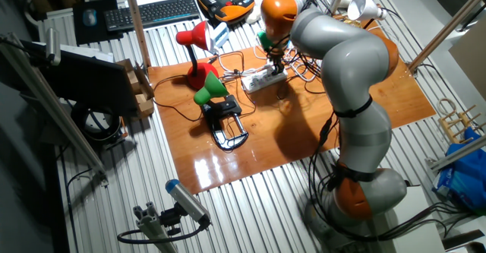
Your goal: Plug in the power cord of the desk lamp, turn on the socket, and light up the desk lamp
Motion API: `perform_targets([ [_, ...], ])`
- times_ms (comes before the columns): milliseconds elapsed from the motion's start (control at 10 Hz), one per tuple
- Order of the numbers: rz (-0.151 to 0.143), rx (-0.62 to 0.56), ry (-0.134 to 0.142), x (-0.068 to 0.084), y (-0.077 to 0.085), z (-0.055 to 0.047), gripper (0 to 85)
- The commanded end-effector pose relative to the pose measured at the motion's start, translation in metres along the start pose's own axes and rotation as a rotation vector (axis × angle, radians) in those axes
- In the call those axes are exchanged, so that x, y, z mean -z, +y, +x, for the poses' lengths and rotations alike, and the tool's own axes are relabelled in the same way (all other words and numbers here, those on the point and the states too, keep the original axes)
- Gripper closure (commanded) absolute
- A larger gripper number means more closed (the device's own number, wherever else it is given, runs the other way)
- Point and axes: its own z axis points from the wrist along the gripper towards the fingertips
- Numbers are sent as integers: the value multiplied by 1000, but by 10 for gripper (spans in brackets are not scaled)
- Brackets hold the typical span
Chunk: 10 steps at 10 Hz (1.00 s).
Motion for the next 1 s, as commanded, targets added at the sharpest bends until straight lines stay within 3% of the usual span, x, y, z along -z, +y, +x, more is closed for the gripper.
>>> perform_targets([
  [0,1,0,1,5,1,-3,170],
  [200,4,6,23,13,4,-6,170],
  [300,14,10,39,21,9,-10,340],
  [600,22,37,85,43,21,-22,340],
  [800,-17,80,95,45,19,-24,680],
  [900,-61,119,106,42,18,-26,850],
])
